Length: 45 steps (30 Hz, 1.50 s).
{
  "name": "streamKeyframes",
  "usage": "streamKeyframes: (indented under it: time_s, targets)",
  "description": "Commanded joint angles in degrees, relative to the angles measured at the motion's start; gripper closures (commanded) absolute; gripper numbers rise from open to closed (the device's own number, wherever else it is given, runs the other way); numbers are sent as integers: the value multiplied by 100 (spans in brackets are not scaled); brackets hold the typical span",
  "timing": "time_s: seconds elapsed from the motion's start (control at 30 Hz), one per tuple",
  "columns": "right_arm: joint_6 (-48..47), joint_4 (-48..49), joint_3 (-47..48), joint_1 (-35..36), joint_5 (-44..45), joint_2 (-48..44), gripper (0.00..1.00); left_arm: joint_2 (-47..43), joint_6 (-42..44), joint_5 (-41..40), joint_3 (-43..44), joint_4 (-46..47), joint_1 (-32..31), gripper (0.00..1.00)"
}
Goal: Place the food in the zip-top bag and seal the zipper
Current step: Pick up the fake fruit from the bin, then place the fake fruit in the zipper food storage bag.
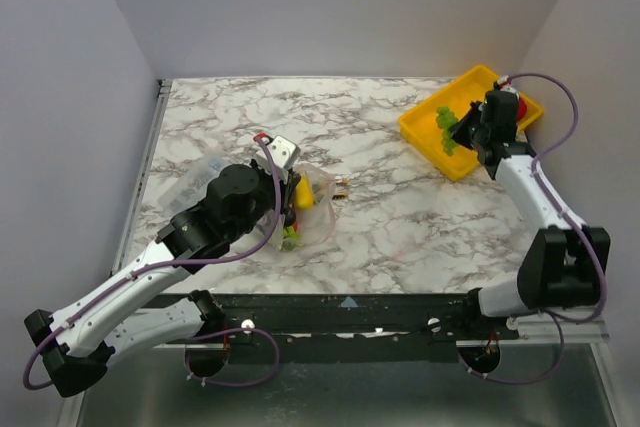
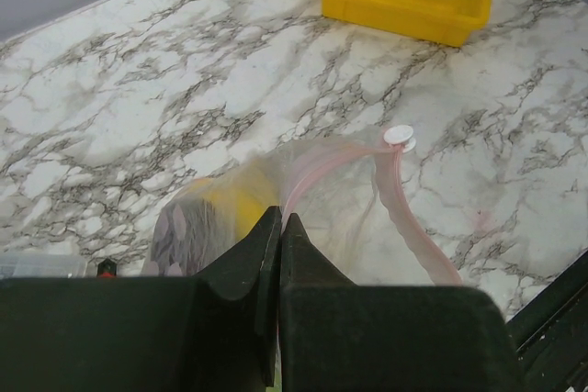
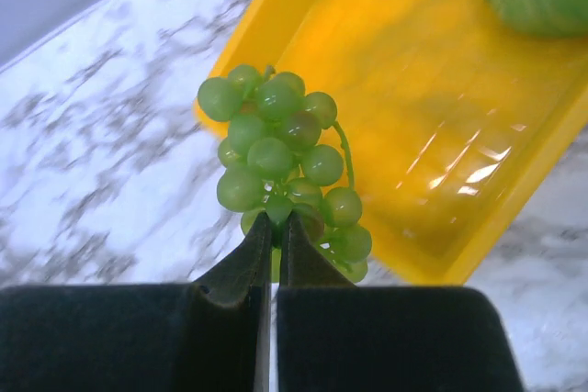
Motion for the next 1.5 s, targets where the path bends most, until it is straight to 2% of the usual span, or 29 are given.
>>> streamKeyframes:
  time_s: [0.0, 0.1, 0.33, 0.43, 0.57, 0.7, 0.9, 1.2, 1.3, 1.47]
  targets:
    - [469, -162, -957, 103, -1601, -1396, 100, -54, 45, -185, 133, 109, -10, 100]
    - [476, -606, -1273, 121, -2368, -2385, 100, -43, 76, -257, 126, 110, -12, 100]
    - [762, -1450, -1768, 165, -4293, -3852, 100, 84, 100, -298, 121, 107, -12, 100]
    - [816, -1706, -1870, 175, -5041, -4280, 100, 130, 100, -281, 127, 96, -12, 100]
    - [727, -2234, -1694, 175, -5568, -4673, 100, 188, 91, -267, 134, 90, -11, 100]
    - [1240, -2082, -1685, 175, -6000, -4857, 100, 265, 75, -223, 134, 91, -12, 100]
    - [1458, -2137, -1492, 241, -6075, -4784, 100, 359, 45, -169, 162, 74, -12, 100]
    - [1829, -1618, -1397, 672, -5938, -4400, 100, 437, 67, -221, 160, 79, -12, 100]
    - [2074, -1277, -1371, 1450, -5311, -4219, 100, 462, 67, -224, 162, 70, -12, 100]
    - [2296, -809, -1118, 3589, -3359, -3624, 100, 465, 82, -255, 170, 48, -12, 100]
